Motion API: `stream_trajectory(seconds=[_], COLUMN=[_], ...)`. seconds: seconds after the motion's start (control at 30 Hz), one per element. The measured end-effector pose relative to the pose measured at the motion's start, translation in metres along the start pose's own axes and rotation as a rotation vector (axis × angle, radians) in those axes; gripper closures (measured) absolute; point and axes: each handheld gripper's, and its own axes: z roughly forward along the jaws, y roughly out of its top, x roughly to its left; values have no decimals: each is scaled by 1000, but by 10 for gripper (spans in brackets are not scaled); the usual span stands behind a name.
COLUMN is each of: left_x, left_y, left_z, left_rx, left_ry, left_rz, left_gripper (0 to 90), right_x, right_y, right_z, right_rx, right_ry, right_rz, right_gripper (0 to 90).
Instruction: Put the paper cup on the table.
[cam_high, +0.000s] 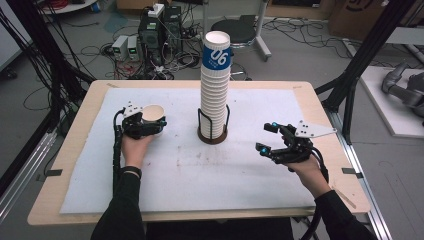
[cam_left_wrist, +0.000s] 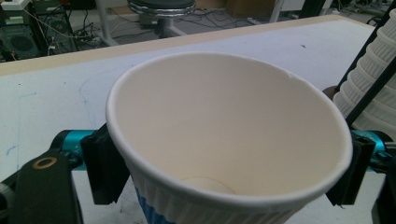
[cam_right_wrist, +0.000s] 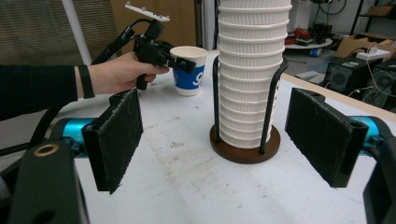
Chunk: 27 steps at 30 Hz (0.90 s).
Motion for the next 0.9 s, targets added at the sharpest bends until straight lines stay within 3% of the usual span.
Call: stream_trajectory(seconds=[0.33, 0.43, 0.77, 0.9], left_x=[-3, -6, -11, -14], left_y=[2, 3, 7, 9], left_z=[-4, -3, -10, -13], left_rx=[35, 48, 52, 74], left_ry=[-2, 24, 37, 41], left_rz=[6, 31, 24, 25], left_gripper=[171, 134, 67, 66], right_x=[0, 0, 1, 1], right_y=[0, 1, 1, 1], right_z=[0, 0, -1, -1], right_rx=[-2, -7, -4, -6], right_ry=[4, 3, 10, 12], right_rz=[1, -3, -2, -4], right_gripper=[195, 195, 195, 195])
